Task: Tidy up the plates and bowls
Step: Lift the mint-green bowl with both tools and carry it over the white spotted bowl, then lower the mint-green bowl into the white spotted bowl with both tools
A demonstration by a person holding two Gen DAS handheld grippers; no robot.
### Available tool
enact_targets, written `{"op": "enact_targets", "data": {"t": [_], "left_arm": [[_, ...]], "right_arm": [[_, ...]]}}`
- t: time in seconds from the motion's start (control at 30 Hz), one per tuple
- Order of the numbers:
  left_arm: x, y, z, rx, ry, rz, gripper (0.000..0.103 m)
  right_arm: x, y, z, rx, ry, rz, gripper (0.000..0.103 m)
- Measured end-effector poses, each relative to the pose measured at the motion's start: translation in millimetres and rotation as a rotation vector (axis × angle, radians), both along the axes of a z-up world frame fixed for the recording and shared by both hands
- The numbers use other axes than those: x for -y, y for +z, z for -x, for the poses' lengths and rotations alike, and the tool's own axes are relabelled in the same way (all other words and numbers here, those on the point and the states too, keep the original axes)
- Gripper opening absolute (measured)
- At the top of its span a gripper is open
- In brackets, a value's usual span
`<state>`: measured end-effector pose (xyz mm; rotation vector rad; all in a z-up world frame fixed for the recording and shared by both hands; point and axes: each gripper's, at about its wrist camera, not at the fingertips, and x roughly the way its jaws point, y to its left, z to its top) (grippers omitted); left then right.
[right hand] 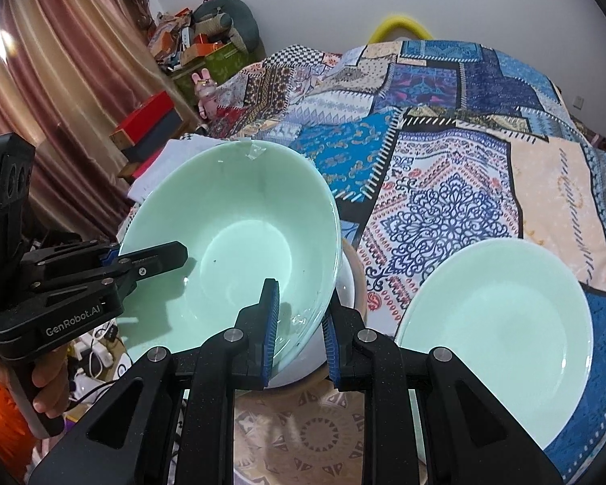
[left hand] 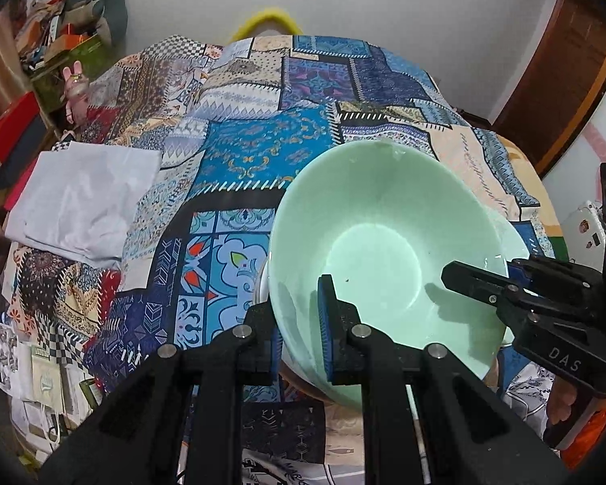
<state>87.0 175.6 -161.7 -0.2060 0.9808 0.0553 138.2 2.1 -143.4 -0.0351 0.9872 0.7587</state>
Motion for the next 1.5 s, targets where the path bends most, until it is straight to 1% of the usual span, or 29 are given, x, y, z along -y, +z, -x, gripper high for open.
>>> {"op": "enact_targets", "data": {"t": [0.33, 0.57, 0.8, 0.9, 0.93, 1.2, 1.3, 1.43, 1.5], "left_arm": [[-4.9, -28.5, -1.8, -0.060, 0.008, 0.016, 0.015], [-5.2, -35.3, -5.4, -0.070, 0.001, 0.012, 0.015], [-6.6, -44.7, -12.2, -0.096, 0.000, 0.039, 0.015], [-4.1, -47.5, -12.9, -0.099, -0.001, 0.002, 0.015], [-3.8, -48.4, -12.5, -0.098, -0.002, 0.004, 0.015], [-0.6, -44.4, -12.1, -0.094, 0.004, -0.007, 0.015], [-2.2, -39.9, -12.7, -0.097, 0.008, 0.024, 0.015], [-3.5, -33.1, -14.4, -0.101, 0.018, 0.024, 0.018], [-3.7, -28.2, -12.2, -0.090, 0.024, 0.012, 0.023]], "right_arm": [[-7.3, -20.4, -0.3, -0.048, 0.006, 0.024, 0.019], [-7.7, -32.4, -2.9, -0.073, 0.005, 0.038, 0.018], [-6.3, -29.5, -7.8, -0.067, -0.005, 0.045, 0.020], [-6.3, -27.1, -6.6, -0.045, -0.005, 0.071, 0.022], [-5.4, -27.3, -6.4, -0.044, -0.001, 0.071, 0.022], [2.4, -25.3, -6.7, -0.026, -0.009, 0.088, 0.022], [3.4, -25.6, -6.0, -0.020, 0.000, 0.087, 0.022], [3.2, -24.7, -4.5, -0.020, 0.003, 0.084, 0.022], [2.7, -23.3, -3.3, -0.009, -0.001, 0.090, 0.022]]}}
